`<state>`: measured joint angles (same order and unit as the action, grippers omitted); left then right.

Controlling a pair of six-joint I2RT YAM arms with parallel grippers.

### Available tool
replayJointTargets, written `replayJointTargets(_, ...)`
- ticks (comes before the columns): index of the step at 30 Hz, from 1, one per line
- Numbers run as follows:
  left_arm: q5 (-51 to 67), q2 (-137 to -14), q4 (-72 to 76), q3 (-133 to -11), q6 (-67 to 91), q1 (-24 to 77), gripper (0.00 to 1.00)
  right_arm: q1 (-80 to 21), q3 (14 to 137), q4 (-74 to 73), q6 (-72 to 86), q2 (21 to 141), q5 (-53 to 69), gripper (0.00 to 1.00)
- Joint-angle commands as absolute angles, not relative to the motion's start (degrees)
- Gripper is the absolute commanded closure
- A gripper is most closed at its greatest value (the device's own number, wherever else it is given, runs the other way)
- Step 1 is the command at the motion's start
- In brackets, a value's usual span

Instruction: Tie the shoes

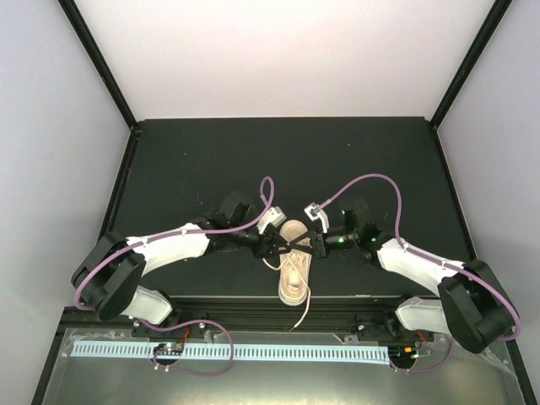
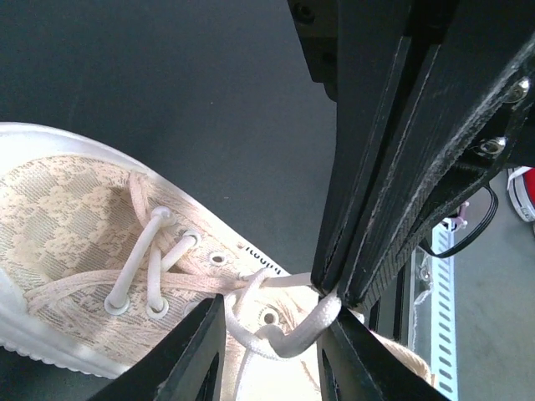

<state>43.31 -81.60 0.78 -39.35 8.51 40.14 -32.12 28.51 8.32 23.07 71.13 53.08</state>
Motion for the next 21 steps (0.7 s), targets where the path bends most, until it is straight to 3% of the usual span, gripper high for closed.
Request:
replayJointTargets(1,45.78,-83.36,4.01,-41.86,7.30,39.81,0.68,-32.37,29.27,11.53,22.68,71.36,55.74,0.98)
replayJointTargets(8,46.58,-83.59,4.60,-41.57,7.40,39.84,0.94,-32.37,29.36,11.42,22.87,71.19,54.50,0.97)
replayJointTargets(10,46.48,-83.29,5.07,-41.32,7.67,39.77,0.98,-32.34,28.93,11.01,23.47,70.19,52.77,0.85)
replayJointTargets(12,46.17,-83.02,5.74,-40.99,8.17,39.79,0.98,-32.39,27.83,11.14,24.41,68.18,50.87,0.59)
replayJointTargets(14,45.91,-82.93,6.06,-40.70,8.39,39.75,0.98,-32.40,26.15,10.80,25.56,65.32,48.28,0.45)
replayJointTargets(17,45.63,-82.71,6.06,-40.48,8.52,39.75,0.98,-32.43,22.54,9.29,27.77,58.59,42.61,0.36)
replayJointTargets(21,44.99,-82.36,5.53,-40.14,8.49,39.79,0.99,-35.49,17.61,4.22,30.72,49.62,31.15,0.35)
